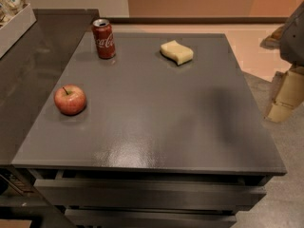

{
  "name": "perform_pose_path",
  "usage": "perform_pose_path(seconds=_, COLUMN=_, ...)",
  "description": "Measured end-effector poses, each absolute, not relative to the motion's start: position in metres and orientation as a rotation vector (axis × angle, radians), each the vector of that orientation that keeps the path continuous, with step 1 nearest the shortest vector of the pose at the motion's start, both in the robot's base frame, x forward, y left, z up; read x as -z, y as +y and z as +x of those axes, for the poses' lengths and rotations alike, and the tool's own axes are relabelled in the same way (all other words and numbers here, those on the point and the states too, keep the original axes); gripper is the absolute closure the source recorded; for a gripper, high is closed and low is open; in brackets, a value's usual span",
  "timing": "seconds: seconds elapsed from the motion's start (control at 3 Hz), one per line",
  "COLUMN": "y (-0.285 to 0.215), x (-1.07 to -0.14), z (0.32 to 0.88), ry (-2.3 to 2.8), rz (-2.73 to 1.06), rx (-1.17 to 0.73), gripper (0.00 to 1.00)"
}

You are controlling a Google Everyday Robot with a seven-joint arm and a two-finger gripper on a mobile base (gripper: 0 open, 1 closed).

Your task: Pick apple

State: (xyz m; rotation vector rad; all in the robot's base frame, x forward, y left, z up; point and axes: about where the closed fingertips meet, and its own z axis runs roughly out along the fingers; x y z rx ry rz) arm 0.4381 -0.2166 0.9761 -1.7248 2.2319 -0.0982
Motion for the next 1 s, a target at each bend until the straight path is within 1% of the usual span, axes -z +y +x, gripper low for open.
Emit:
perform_pose_path(seconds=0.33, y=-0.213, x=-0.977, z=0.439, ry=2.215, rz=-1.721, rx=0.097, gripper=0.0)
perform_pose_path(seconds=0.67, y=-0.18, x=-0.973, z=0.444, ry=2.138, rz=-1.762, rx=0.045, gripper=0.0)
perform_pose_path(seconds=1.0, y=-0.127, x=-0.962, z=0.456, ry=2.046, rz=-1.808, rx=-0.035, gripper=0.0)
